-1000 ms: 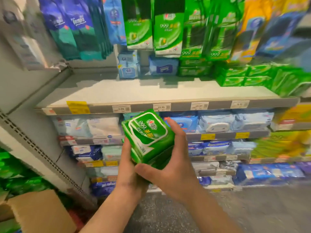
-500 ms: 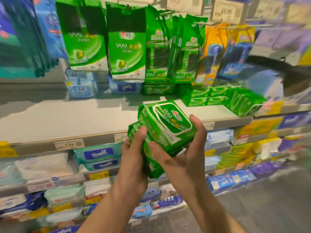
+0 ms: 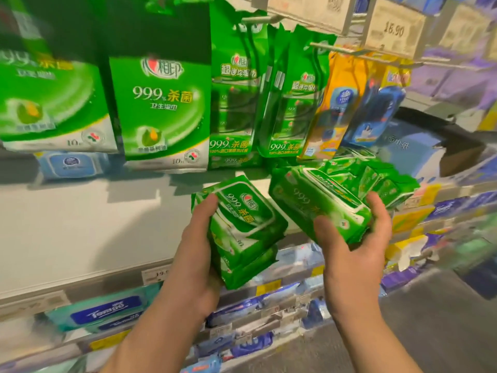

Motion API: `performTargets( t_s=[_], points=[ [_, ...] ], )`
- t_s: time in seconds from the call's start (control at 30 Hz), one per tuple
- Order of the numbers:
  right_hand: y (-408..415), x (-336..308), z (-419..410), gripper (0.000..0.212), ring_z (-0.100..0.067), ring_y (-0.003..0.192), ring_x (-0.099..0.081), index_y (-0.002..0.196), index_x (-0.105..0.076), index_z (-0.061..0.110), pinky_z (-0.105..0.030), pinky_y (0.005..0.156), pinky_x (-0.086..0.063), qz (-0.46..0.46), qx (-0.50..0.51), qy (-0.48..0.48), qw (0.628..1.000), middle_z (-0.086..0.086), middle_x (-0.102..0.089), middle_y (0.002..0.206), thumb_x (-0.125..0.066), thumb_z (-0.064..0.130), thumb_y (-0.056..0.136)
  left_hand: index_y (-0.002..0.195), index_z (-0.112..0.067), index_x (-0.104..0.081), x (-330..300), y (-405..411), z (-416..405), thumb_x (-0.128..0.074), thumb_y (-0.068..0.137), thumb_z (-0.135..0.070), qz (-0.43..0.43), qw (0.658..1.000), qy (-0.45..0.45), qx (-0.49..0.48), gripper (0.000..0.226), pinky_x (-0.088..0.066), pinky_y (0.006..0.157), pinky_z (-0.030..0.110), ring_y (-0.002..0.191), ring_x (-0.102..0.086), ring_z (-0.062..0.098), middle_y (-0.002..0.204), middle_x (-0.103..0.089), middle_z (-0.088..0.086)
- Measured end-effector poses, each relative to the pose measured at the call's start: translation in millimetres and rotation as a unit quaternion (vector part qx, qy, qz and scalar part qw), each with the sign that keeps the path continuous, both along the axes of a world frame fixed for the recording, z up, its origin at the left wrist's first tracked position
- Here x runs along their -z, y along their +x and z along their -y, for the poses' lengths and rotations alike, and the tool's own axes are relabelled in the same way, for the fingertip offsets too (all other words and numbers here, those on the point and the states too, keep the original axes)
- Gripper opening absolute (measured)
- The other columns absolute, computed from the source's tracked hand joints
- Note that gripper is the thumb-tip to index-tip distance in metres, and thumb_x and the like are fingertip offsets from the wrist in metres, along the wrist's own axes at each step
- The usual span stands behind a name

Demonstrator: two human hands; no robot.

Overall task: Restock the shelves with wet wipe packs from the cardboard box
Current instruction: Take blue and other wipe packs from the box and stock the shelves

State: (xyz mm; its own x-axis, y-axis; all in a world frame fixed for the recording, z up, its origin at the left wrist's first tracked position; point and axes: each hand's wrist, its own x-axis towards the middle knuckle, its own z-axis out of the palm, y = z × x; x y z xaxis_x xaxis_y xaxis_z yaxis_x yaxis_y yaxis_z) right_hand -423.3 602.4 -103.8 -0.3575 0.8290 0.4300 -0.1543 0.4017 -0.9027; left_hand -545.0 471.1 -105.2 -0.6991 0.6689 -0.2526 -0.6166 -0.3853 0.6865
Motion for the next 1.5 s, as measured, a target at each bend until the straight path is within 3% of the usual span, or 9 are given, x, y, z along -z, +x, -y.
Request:
performTargets(
  t_s=[0.2,0.33,0.43,0.63,0.83,0.97,1.1,1.23,1.5],
  points=[
    [4,23,-84,0.078,0.037,0.092,-0.042,0.153,-0.037,0.018,0.011,0.072,-0.029,0.069,0.041,-0.02,0.997,0.029,-0.042,0.12,-0.079,0.013,0.088,0.087,-0.029,-0.084,2,-7,-29,-0.053,0.094,-0.059,0.028,0.999,-0.017,-0.03,0.044,-0.057,0.087,0.047,0.089,-0.078,0.031,0.104,-0.079,0.011],
    [-3,37,-143,0.107,0.002,0.11,-0.05,0.154,-0.032,0.019,0.003,0.082,-0.036,0.099,-0.019,-0.008,0.995,0.004,-0.048,0.136,-0.089,0.045,0.068,0.1,-0.023,-0.083,-3,-2,-59,-0.053,0.094,-0.061,0.021,0.996,-0.039,-0.072,0.049,-0.055,0.094,0.052,0.093,-0.077,0.033,0.107,-0.079,0.013],
    [-13,44,-180,0.102,-0.015,0.113,-0.061,0.155,-0.029,0.019,-0.014,0.088,-0.051,0.105,-0.064,-0.034,0.992,-0.001,-0.059,0.131,-0.091,0.022,0.074,0.119,-0.022,-0.076,-8,2,-85,-0.055,0.09,-0.064,0.028,0.994,-0.049,-0.096,0.055,-0.057,0.088,0.05,0.097,-0.076,0.035,0.112,-0.077,0.014],
    [-27,45,-232,0.088,0.005,0.106,-0.051,0.152,-0.03,0.033,-0.016,0.09,-0.038,0.198,-0.182,0.01,0.963,0.031,-0.044,0.12,-0.084,0.033,0.081,0.121,-0.023,-0.075,-9,14,-129,-0.063,0.073,-0.066,0.027,0.988,-0.047,-0.142,0.065,-0.056,0.091,0.055,0.105,-0.074,0.036,0.117,-0.076,0.013],
    [-47,54,-278,0.098,-0.004,0.113,-0.058,0.145,-0.034,0.042,-0.026,0.094,-0.048,0.318,-0.289,0.098,0.898,0.017,-0.054,0.128,-0.091,0.049,0.067,0.124,-0.023,-0.074,-1,25,-148,-0.06,0.083,-0.064,0.031,0.984,-0.051,-0.166,0.059,-0.052,0.096,0.065,0.104,-0.074,0.038,0.117,-0.076,0.013],
    [-57,49,-300,0.096,0.014,0.102,-0.059,0.141,-0.037,0.031,-0.004,0.078,-0.047,0.363,-0.334,0.111,0.863,0.016,-0.056,0.124,-0.096,0.031,0.066,0.122,-0.024,-0.075,-1,23,-154,-0.061,0.084,-0.064,0.036,0.982,-0.05,-0.178,0.057,-0.048,0.095,0.074,0.106,-0.073,0.041,0.119,-0.075,0.014],
    [-65,48,-317,0.107,-0.005,0.125,-0.049,0.153,-0.035,0.03,-0.018,0.102,-0.039,0.416,-0.324,0.173,0.832,0.012,-0.041,0.147,-0.096,0.042,0.065,0.116,-0.025,-0.078,-3,21,-156,-0.06,0.082,-0.067,0.028,0.982,-0.054,-0.18,0.057,-0.045,0.094,0.077,0.104,-0.073,0.044,0.117,-0.076,0.015],
    [-67,49,-323,0.104,-0.012,0.134,-0.045,0.154,-0.037,0.041,-0.029,0.113,-0.036,0.411,-0.327,0.188,0.83,0.009,-0.036,0.154,-0.094,0.041,0.068,0.118,-0.025,-0.077,-4,23,-159,-0.059,0.083,-0.069,0.036,0.983,-0.058,-0.171,0.059,-0.039,0.093,0.083,0.105,-0.071,0.048,0.117,-0.075,0.017],
    [-66,48,-326,0.094,-0.007,0.12,-0.042,0.155,-0.034,0.043,-0.018,0.098,-0.031,0.423,-0.305,0.222,0.824,0.008,-0.035,0.144,-0.088,0.037,0.078,0.118,-0.025,-0.077,-4,26,-165,-0.064,0.079,-0.069,0.054,0.981,-0.06,-0.174,0.06,-0.039,0.093,0.085,0.107,-0.07,0.05,0.118,-0.075,0.018]
  ],
)
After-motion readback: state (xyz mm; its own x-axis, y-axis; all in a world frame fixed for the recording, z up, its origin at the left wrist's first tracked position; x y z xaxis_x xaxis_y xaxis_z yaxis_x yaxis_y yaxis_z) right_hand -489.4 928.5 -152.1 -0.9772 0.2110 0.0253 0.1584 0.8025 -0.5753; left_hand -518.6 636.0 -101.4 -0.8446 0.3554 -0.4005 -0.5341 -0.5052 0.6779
